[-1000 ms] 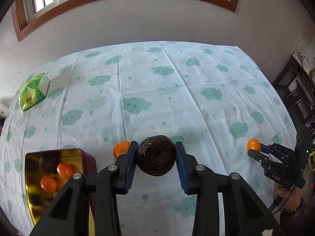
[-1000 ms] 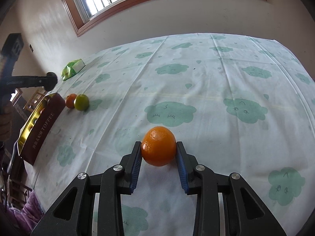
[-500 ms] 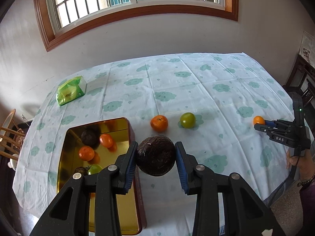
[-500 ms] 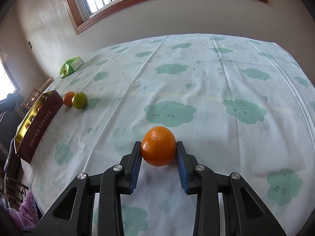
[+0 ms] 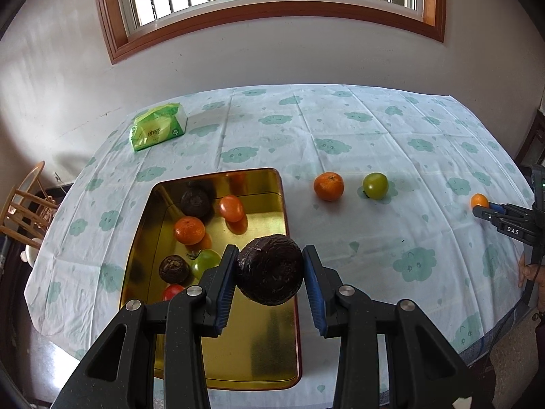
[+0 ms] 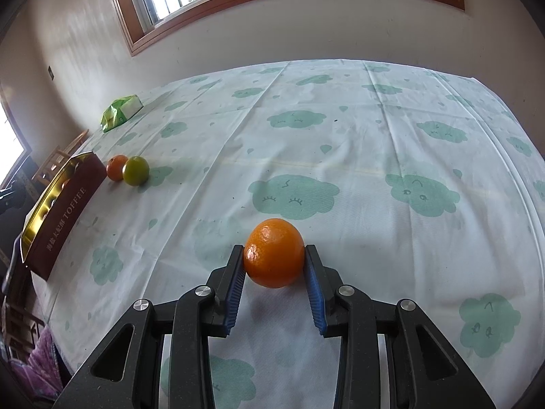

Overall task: Organize fruits
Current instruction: 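Carry the dark brown fruit over the tin with the left tool while the right tool holds the mandarin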

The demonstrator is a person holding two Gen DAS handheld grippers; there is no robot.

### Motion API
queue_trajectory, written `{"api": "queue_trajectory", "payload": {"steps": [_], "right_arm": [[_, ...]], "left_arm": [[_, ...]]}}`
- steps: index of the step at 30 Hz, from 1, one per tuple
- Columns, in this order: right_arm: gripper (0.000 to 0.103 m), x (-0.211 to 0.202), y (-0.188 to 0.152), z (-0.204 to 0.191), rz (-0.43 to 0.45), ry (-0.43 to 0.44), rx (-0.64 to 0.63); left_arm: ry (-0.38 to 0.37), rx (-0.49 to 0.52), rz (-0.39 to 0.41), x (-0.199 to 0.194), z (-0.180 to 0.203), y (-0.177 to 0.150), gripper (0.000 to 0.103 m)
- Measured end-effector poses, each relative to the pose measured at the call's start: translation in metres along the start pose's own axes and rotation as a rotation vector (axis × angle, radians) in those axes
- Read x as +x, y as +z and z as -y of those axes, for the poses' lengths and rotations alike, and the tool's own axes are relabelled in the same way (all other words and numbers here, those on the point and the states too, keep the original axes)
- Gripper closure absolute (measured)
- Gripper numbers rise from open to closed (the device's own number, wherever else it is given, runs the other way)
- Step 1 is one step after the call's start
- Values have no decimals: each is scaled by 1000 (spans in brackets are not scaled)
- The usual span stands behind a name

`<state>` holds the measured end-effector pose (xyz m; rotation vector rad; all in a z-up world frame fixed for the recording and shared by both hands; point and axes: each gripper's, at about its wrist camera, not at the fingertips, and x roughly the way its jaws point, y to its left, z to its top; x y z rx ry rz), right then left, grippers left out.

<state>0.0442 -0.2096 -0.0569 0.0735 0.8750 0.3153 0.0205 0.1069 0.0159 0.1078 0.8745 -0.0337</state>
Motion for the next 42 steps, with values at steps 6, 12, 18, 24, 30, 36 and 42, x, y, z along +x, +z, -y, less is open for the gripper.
{"api": "queue_trajectory", "payload": {"steps": [6,12,18,24,30,36,42], "right_arm": [[68,0,0,-1,-1,-2,-2],[68,-1,0,0,-2,-4,-3],[68,-1,0,0,-2,-4,-3],[68,-1,0,1,-3,-4,-3],[68,-1,0,1,-3,-4,-3],[68,-1,0,1,-4,-5,-3],[68,-1,0,1,-4,-5,-3]], "left_arm": [[24,-30,-32,12,-23,-12,69],[44,-64,-73,26,-39,-22,69],[61,-55,-80,33,-39,-27,69],[57,-55,-83,36,-39,-28,68],[48,-76,-88,36,-46,-30,68],[48,-110,-104,39,-58,-35,68],[39,-133,-115,41,-62,-36,68]]}}
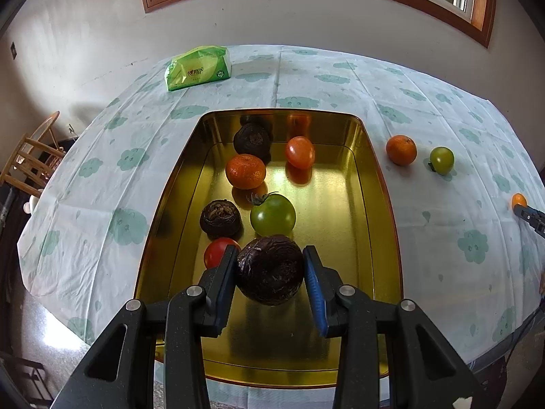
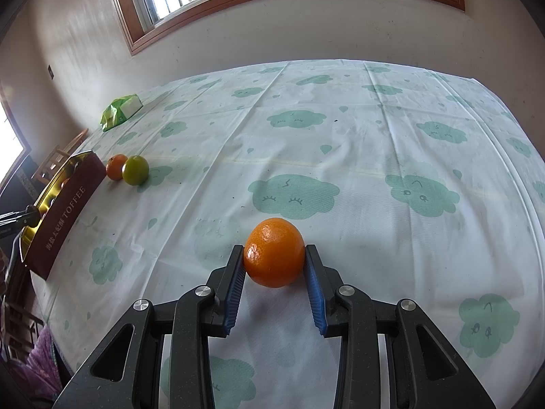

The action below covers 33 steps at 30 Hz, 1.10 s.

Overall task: Organize fruits
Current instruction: 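Carry the dark brown fruit over the tin with the left tool while the right tool holds the mandarin, then lower the dark brown fruit into the tin and open the left tool while the right tool holds the mandarin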

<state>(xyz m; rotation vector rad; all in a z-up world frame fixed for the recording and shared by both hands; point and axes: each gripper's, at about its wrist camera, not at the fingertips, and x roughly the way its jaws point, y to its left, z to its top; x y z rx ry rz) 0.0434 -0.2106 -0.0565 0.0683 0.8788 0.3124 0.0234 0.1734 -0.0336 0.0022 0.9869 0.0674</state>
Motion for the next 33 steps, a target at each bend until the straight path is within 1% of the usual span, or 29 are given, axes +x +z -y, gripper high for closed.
{"api": "queue_trajectory", "payload": {"steps": [5,14,24,33], "right_arm": [[67,0,0,0,0,0,0],[67,0,0,0,-1,0,0],[67,0,0,0,-2,-1,0],[67,0,0,1,-3,-1,0]], "left_arm": [[2,30,24,-4,10,4,68],[-1,79,63,-3,30,24,68],[3,100,52,14,41,40,68],[16,116,60,24,45,53,68]]}}
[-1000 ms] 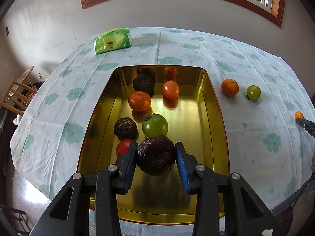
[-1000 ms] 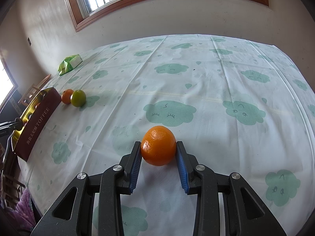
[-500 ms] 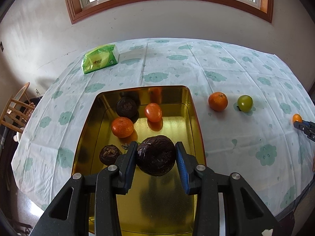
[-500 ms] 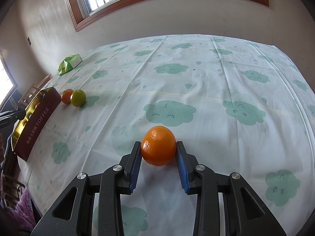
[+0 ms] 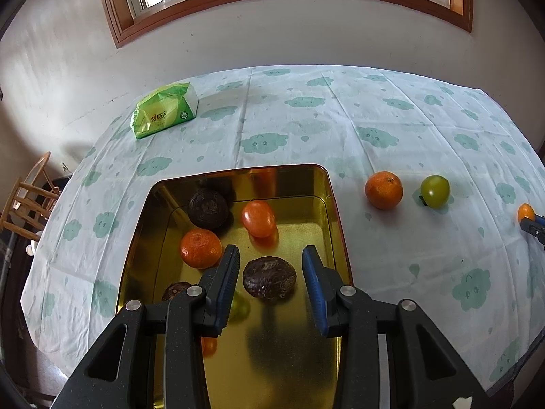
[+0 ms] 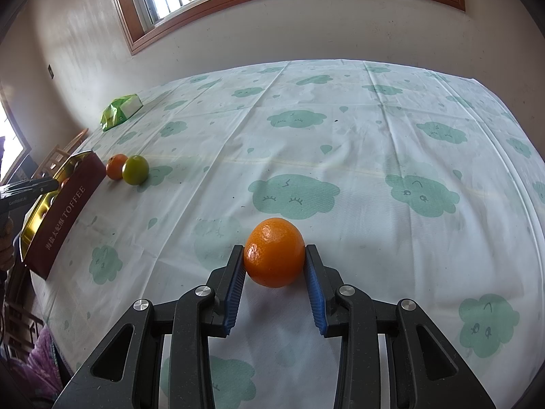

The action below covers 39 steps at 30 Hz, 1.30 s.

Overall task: Organize fruits
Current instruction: 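Lower the dark brown fruit into the tin and open the left tool while the right tool holds the mandarin, then carry the mandarin over the tin and open the right tool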

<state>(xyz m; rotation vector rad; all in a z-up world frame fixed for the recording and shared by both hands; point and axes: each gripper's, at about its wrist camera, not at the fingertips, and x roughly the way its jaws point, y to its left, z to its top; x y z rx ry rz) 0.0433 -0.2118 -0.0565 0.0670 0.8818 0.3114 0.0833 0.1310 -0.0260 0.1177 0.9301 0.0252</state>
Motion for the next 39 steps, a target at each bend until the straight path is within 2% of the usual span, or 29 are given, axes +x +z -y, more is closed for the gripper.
{"api": "queue_trajectory", "payload": {"steps": [13,18,24,32,39], "right_arm": [[67,1,0,-5,-5,-30,-24],[67,0,-1,-6,-4,-51,-20],[68,-4,-6,-13,7,-64,1],[68,-28,-5,-37,55,10,29],[68,-45,15,-98,92,153,-15]], "left_arm": [[11,-8,14,-10,3,-5,67],[38,-18,37,-24,1,-13,50],[49,-23,49,-39,-2,-23,47],[45,-41,49,-47,-7,-34,47],[50,-72,53,-51,-18,-42,46]]}}
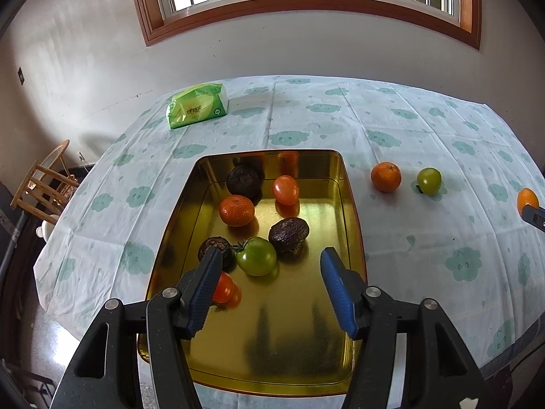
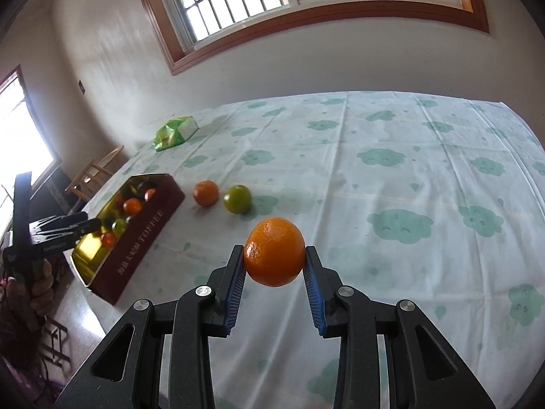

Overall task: Organize fruits
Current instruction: 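Carry the mandarin over the tin and open the right tool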

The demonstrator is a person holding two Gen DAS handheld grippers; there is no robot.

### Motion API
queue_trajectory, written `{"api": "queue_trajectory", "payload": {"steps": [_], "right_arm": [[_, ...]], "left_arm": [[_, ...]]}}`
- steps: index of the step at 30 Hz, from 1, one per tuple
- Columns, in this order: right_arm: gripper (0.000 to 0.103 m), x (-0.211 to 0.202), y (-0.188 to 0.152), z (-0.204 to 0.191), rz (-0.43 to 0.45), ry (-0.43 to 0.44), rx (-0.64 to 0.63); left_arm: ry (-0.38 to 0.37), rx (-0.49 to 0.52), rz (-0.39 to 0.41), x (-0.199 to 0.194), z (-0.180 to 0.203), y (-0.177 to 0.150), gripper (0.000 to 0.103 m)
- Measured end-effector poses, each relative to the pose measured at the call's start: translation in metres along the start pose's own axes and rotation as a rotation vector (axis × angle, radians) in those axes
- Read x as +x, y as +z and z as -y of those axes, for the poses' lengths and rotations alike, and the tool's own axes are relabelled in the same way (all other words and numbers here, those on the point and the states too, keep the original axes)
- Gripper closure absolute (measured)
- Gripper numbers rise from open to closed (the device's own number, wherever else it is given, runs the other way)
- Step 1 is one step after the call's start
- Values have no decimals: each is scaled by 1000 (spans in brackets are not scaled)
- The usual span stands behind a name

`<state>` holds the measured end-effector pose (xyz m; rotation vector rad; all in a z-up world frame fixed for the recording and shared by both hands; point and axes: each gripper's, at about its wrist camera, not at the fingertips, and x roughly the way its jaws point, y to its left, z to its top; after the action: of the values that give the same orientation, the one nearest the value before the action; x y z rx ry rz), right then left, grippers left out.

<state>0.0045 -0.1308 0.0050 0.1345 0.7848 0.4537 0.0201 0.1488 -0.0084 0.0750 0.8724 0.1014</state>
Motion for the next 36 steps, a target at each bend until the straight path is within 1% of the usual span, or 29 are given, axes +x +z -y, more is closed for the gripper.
{"api": "queue_trajectory", "payload": {"steps": [4,8,12,17,22,28,32,36], "right_arm": [[68,4,11,-45,-2,101,-48],[68,13,17,-91,-29,196,-107],[68,31,18,-132,-65,262,-174],[68,60,14,-172,-131,331,-213],[68,87,6,-204,-195,355,-261],[67,118,2,-220,-257,358,-272],[66,129,0,-228,-281,360,-276],[66,135,2,-232,-279,364,-275]], "left_arm": [[13,-15,9,-2,-12,-4,44],[29,-38,18,-3,-25,-8,42],[45,-59,21,-3,-40,-12,41],[65,-85,27,-4,-58,-18,40],[85,-102,26,-2,-72,-23,39],[89,-119,12,5,-83,-28,37],[87,-126,6,8,-88,-30,36],[87,-135,0,10,-91,-31,33]]}}
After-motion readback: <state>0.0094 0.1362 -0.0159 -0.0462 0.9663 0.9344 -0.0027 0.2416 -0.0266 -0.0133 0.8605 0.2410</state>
